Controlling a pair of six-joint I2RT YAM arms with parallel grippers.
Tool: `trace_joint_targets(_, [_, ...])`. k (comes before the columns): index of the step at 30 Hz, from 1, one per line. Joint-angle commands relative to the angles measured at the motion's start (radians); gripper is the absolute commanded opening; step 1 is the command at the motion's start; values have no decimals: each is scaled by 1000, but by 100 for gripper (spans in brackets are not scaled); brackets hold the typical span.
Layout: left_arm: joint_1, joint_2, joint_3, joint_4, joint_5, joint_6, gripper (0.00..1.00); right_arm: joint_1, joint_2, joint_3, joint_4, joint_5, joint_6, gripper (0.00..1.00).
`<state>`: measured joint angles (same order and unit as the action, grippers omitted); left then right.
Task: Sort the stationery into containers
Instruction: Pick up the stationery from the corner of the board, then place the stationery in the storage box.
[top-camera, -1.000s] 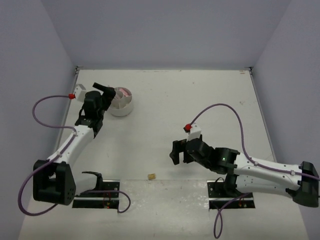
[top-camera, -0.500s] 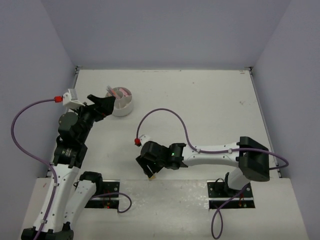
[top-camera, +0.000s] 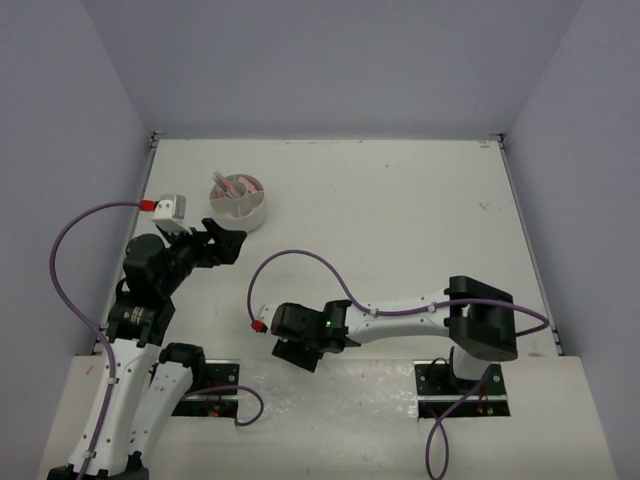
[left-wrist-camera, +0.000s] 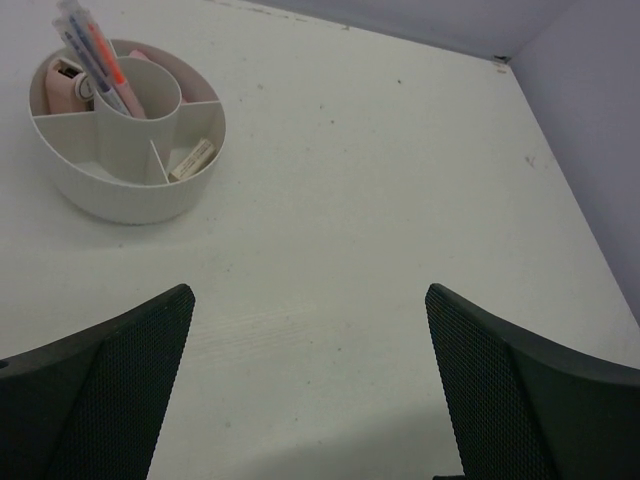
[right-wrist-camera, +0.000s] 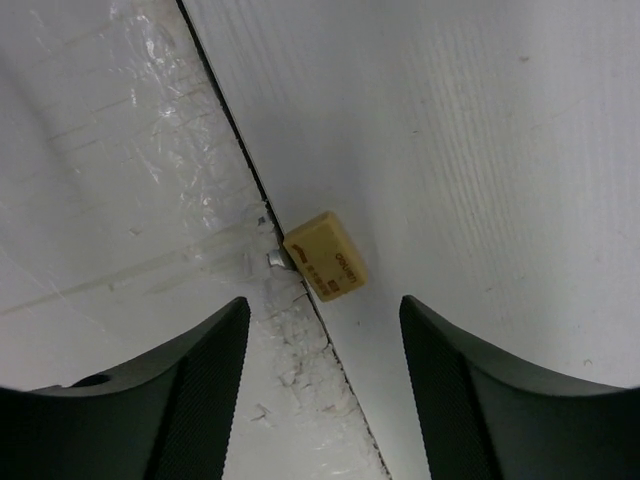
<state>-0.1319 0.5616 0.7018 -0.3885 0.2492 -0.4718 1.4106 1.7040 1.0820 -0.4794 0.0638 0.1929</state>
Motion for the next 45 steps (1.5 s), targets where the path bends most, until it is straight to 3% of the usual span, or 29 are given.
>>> trace_joint_targets(1, [3, -1, -21, -18, 30, 67, 100, -10, 95, 54, 5, -14, -96, 58])
trace_joint_targets(7, [3, -10, -39, -6, 41, 70, 100, -26, 156, 66, 5, 63, -95, 39])
trace_joint_targets(12, [3, -14, -42, -1, 50, 71, 100, -40, 165, 57, 15, 32, -100, 18])
trace_joint_targets(19, [3, -3, -43, 12, 90, 55, 100, -43, 70, 8, 47, 111, -75, 0])
trace_joint_targets(22, [2, 4, -76, 84, 205, -35, 100, -50, -84, -64, 118, 195, -49, 0])
trace_joint_targets(24, [3, 10, -151, 188, 316, -166, 100, -67, -195, -130, 186, 162, -48, 0])
trace_joint_targets(26, [1, 14, -218, 355, 425, -278, 100, -93, -327, -201, 259, 90, -54, 0])
trace_joint_targets(29, [-34, 35, -329, 616, 500, -492, 99, -122, -465, -268, 308, 102, -43, 0])
trace_joint_targets(31, [-89, 41, -343, 694, 489, -549, 99, -131, -518, -289, 322, 117, -39, 0])
trace_joint_targets(36, [-378, 115, -315, 779, 265, -559, 95, -151, -650, -330, 360, 133, -22, 0])
trace_joint_targets(45, [-572, 287, -283, 829, 141, -530, 74, -164, -724, -318, 336, 283, 36, 0])
